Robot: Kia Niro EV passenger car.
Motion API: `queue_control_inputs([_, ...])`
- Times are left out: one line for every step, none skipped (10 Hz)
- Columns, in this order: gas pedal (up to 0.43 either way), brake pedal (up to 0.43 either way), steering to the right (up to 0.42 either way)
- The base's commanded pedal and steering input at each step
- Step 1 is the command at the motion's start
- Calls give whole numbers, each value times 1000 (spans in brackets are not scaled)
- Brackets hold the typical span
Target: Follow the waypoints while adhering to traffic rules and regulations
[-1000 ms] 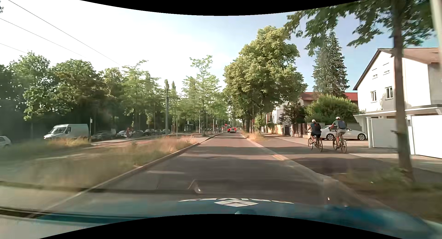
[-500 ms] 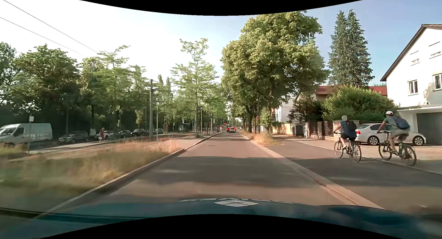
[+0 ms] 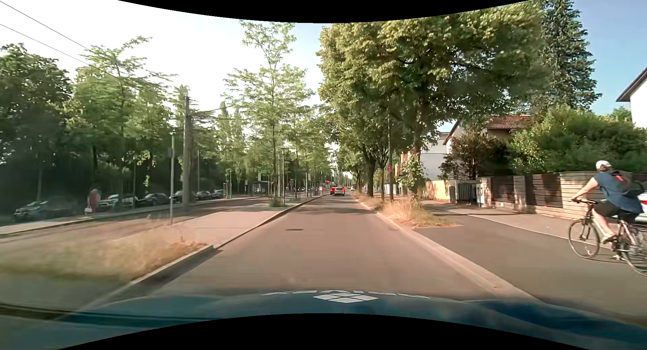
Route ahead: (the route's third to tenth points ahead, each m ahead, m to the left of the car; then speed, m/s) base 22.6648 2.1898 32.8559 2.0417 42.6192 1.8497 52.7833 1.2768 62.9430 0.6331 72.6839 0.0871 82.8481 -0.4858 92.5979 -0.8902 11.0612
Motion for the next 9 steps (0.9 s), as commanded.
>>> queue_control_inputs([67,0,2])
queue_control_inputs([67,0,1])
queue_control_inputs([67,0,0])
queue_control_inputs([67,0,0])
queue_control_inputs([67,0,0])
queue_control_inputs([67,0,0])
queue_control_inputs([67,0,0])
queue_control_inputs([59,0,0])
queue_control_inputs([59,0,0])
